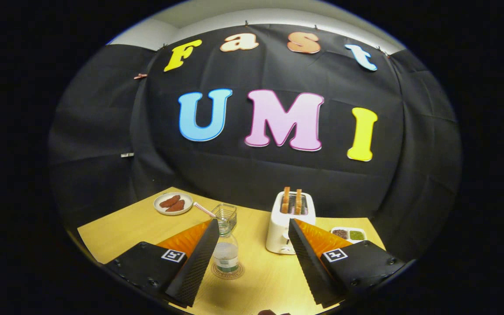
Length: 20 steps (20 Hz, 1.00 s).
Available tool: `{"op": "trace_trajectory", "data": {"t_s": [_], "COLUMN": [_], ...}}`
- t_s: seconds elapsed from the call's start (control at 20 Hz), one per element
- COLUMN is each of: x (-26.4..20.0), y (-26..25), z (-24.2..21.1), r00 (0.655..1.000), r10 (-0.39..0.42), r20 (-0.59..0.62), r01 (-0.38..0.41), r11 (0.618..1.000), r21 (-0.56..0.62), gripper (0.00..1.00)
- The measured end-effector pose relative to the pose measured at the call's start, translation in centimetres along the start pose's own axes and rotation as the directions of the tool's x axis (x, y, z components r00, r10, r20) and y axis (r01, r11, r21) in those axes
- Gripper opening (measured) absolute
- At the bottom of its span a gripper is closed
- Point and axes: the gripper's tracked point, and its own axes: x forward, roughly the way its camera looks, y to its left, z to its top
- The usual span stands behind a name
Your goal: Take the bottle from table, then pour the juice into the cup, finally place the bottle on the coaster
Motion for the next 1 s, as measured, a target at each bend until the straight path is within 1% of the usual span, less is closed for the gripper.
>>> {"op": "trace_trajectory", "data": {"t_s": [0.1,0.2,0.3,0.4,0.5,0.55,0.65,0.7,0.85,0.95,1.0], "x": [-2.7,-5.5,-8.7,-11.8,-14.6,-15.7,-18.0,-19.1,-21.1,-21.9,-22.1], "y": [-0.8,-1.5,-1.6,-1.6,-1.6,-1.3,-1.6,-1.8,-1.4,-1.4,-1.2], "z": [1.8,3.2,4.8,5.4,5.6,5.7,6.1,6.7,7.3,6.7,6.5], "r00": [0.999,0.997,0.992,0.984,0.972,0.969,0.956,0.949,0.932,0.926,0.927], "r10": [-0.029,-0.068,-0.109,-0.160,-0.214,-0.224,-0.269,-0.289,-0.333,-0.350,-0.346], "r20": [0.021,0.037,0.068,0.081,0.094,0.102,0.114,0.129,0.145,0.141,0.142], "r01": [0.029,0.068,0.108,0.156,0.207,0.218,0.268,0.290,0.328,0.342,0.336], "r11": [1.000,0.998,0.994,0.986,0.975,0.974,0.963,0.957,0.943,0.936,0.938], "r21": [0.011,-0.004,0.015,0.057,0.074,0.061,0.020,0.015,0.055,0.080,0.088], "gripper": [0.97,0.97,0.98,0.97,0.97,0.97,0.97,0.97,0.97,0.97,0.97]}}
